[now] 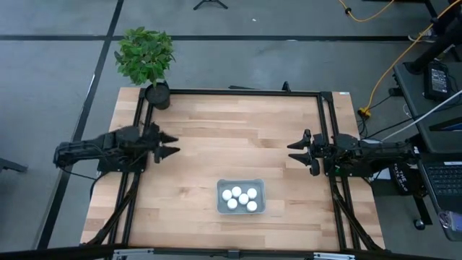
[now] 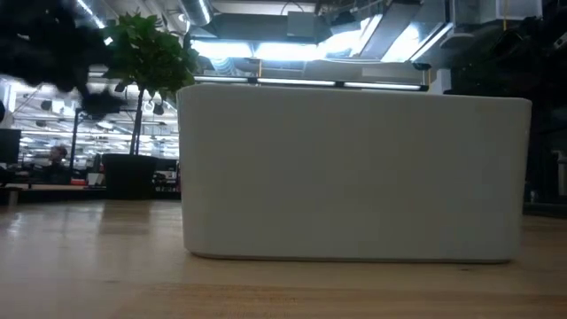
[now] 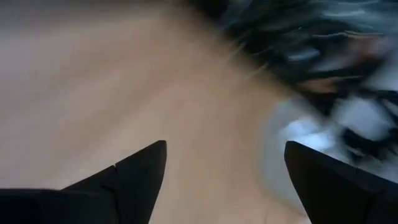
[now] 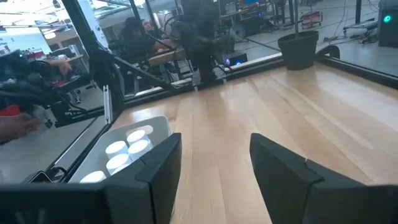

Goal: Pick and place pill bottles into a basket
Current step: Return to Home Position

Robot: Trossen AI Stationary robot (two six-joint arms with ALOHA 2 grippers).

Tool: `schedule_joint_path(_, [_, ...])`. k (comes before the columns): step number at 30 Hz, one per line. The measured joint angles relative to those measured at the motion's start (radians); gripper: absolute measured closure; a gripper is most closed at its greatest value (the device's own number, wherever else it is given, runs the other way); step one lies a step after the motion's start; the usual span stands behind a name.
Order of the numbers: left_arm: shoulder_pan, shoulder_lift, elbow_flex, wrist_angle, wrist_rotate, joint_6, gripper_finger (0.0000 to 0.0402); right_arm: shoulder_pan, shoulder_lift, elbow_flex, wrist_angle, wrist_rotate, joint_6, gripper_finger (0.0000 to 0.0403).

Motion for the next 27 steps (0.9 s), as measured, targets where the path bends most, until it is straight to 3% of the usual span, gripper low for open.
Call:
schedule_joint_path(2, [-0.001, 0.000, -0.045, 0.277, 0.141, 0.316, 0.0084, 0.000, 0.000, 0.000, -0.001, 0.000, 0.000, 0.0210])
schedule_joint_path(4, [-0.014, 0.000, -0.120, 0.486, 0.369, 0.598, 0.0084, 0.000, 0.000, 0.000, -0.001, 0.000, 0.000, 0.0210])
schedule_joint_path(6, [-0.033, 0.000, -0.149, 0.549, 0.460, 0.714, 0.0084, 0.000, 0.000, 0.000, -0.001, 0.000, 0.000, 0.0210])
schedule_joint_path(8, [-0.049, 0.000, -0.149, 0.564, 0.379, 0.648, 0.0084, 0.000, 0.001, 0.000, -0.001, 0.002, 0.000, 0.0210])
schedule_joint_path(12, [-0.075, 0.000, -0.149, 0.505, -0.012, 0.492, 0.0084, 0.000, 0.000, 0.000, -0.002, 0.000, 0.000, 0.0210])
schedule_joint_path(14, [-0.099, 0.000, -0.149, 0.517, -0.124, 0.497, 0.0084, 0.000, -0.002, 0.000, -0.001, 0.000, 0.000, 0.0210])
schedule_joint_path(20, [-0.140, 0.000, -0.149, 0.536, -0.075, 0.559, 0.0084, 0.000, -0.002, 0.000, -0.001, 0.000, 0.000, 0.0210])
schedule_joint_path(27, [-0.113, 0.000, -0.149, 0.558, 0.009, 0.552, 0.0084, 0.000, -0.002, 0.000, -0.001, 0.000, 0.000, 0.0210])
